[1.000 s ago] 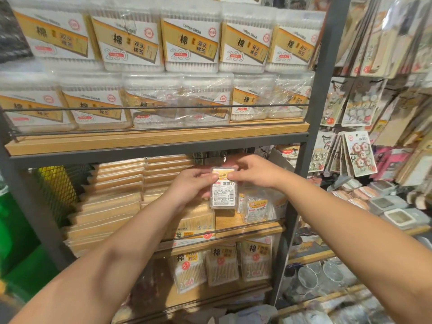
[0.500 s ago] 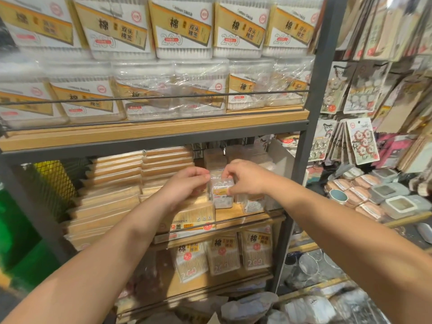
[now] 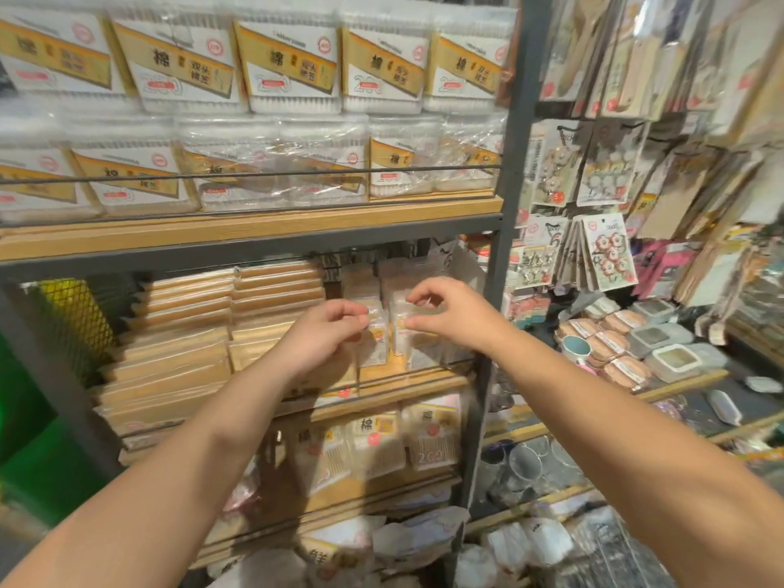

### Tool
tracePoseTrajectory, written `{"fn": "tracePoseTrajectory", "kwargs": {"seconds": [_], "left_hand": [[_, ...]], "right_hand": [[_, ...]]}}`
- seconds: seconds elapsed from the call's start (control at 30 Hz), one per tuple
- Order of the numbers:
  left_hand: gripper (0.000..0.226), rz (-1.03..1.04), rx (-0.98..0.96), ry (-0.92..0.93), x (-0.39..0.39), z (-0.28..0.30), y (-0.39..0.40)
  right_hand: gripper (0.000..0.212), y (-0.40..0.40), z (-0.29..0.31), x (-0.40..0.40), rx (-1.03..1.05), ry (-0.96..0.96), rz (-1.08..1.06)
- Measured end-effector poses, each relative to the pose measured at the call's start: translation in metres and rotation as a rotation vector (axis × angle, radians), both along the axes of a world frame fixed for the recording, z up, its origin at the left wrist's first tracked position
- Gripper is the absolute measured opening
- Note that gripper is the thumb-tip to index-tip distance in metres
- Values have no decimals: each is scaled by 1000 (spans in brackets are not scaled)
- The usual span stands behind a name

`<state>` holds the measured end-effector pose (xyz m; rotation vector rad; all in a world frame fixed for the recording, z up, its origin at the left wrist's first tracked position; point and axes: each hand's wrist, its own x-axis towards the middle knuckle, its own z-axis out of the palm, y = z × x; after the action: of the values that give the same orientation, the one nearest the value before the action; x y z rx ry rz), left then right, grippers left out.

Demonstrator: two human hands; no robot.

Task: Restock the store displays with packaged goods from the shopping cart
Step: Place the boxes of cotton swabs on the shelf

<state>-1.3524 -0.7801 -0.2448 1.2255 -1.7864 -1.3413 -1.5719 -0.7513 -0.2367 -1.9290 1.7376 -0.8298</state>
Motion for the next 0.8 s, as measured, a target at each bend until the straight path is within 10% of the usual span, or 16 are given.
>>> {"fn": "tracePoseTrajectory", "kwargs": {"seconds": [0.2,0.8], "left_hand": [[4,-116,41,74,-84,-11,79],[9,-831,362,-151,-401,-104,373]], "right_hand": [[22,117,-13,-68,86,-365,-144],[15,543,-115,-301,243,-442,-959]]}}
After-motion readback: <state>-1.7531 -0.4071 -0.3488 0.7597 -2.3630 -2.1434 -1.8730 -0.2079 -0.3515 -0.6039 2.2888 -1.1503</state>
